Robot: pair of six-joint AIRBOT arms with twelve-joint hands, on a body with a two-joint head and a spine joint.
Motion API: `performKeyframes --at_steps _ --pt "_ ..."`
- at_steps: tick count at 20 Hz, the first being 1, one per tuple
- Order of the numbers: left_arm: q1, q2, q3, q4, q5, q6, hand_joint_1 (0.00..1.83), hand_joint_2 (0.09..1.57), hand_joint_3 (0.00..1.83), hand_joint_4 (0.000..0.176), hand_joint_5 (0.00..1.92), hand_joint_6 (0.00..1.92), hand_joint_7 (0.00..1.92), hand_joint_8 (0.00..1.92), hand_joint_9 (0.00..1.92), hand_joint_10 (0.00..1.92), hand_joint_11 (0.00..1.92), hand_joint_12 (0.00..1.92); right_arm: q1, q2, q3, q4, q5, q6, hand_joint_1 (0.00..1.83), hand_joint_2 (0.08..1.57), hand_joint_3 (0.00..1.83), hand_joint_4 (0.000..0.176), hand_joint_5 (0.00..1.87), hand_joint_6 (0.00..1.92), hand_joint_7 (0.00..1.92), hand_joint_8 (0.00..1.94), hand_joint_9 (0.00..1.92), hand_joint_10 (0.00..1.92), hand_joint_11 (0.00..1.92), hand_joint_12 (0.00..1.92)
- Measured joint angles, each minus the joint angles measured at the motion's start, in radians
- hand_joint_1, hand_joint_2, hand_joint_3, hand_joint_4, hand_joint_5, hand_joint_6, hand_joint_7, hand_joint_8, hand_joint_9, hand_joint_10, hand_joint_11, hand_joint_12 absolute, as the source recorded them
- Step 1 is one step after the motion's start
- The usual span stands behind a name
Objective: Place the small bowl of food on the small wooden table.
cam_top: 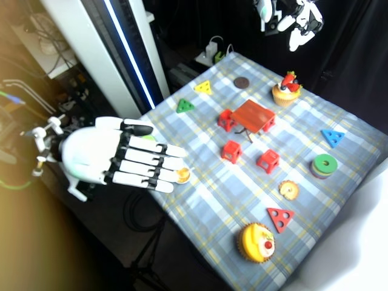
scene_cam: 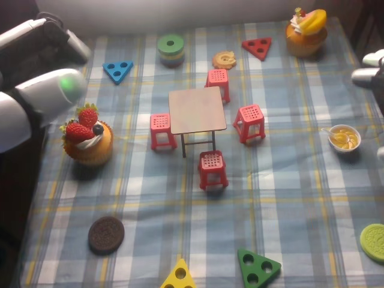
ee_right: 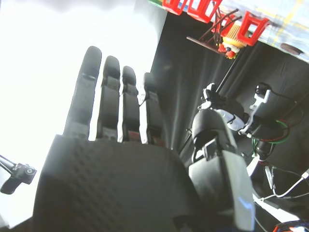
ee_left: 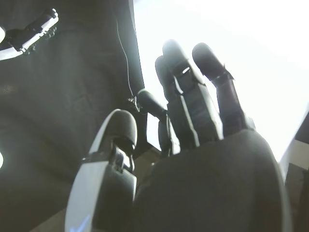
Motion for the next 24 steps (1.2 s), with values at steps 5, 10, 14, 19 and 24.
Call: performKeyframes --at_steps 5,10,14,19,24 --pt "0.0 0.0 0.003 -0.005 0.002 0.0 0.0 1.16 0.01 0.175 0.24 0.0 0.14 0.0 0.11 0.0 0.0 0.0 0.102 -0.034 0.05 -0.085 -0.124 0.023 0.89 0.98 0.0 0.014 0.38 0.0 0.36 0.0 0.34 0.0 0.16 0.41" --pt "0.0 -0.008 0.011 -0.005 0.013 0.0 0.0 1.19 0.01 0.144 0.28 0.01 0.15 0.0 0.14 0.01 0.04 0.02 0.177 -0.082 0.131 -0.19 -0.266 0.11 0.93 0.95 0.0 0.028 0.46 0.0 0.56 0.01 0.55 0.02 0.24 0.75" --pt "0.0 -0.008 0.011 -0.01 0.019 0.0 0.05 1.19 0.0 0.152 0.29 0.01 0.17 0.0 0.15 0.01 0.06 0.03 0.228 -0.101 0.157 -0.251 -0.356 0.128 0.95 0.93 0.0 0.0 0.59 0.0 0.73 0.0 0.71 0.0 0.43 0.64" --pt "0.0 -0.011 0.011 -0.007 0.024 0.0 0.04 1.2 0.0 0.163 0.25 0.0 0.13 0.0 0.11 0.0 0.04 0.03 0.265 -0.119 0.183 -0.29 -0.436 0.129 1.05 0.94 0.0 0.0 0.66 0.01 0.83 0.01 0.85 0.02 0.58 0.67" --pt "0.0 -0.011 0.011 -0.006 0.024 0.0 0.11 1.2 0.0 0.16 0.27 0.0 0.18 0.01 0.13 0.01 0.04 0.03 0.272 -0.119 0.19 -0.295 -0.47 0.129 1.11 0.95 0.0 0.0 0.7 0.0 0.94 0.02 0.96 0.02 0.66 0.73"
